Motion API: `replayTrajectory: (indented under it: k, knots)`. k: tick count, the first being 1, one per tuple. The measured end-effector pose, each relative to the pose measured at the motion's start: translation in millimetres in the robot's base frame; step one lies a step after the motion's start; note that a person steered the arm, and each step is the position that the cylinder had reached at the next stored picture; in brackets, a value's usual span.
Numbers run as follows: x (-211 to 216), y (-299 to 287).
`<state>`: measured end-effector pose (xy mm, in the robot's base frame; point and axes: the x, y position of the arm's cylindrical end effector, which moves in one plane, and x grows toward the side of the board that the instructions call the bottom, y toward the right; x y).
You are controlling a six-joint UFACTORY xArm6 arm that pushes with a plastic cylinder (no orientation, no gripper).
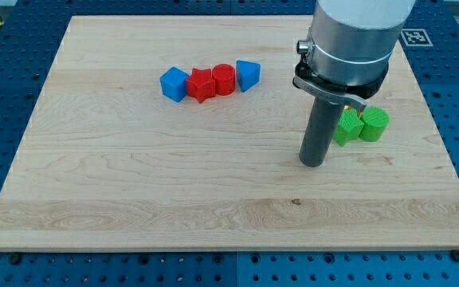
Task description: Place your arm at the bottom of the green star
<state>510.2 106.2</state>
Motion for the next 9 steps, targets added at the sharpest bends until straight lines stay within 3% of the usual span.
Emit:
replayTrajectory:
  k: [9]
  knots:
    - [0,16]
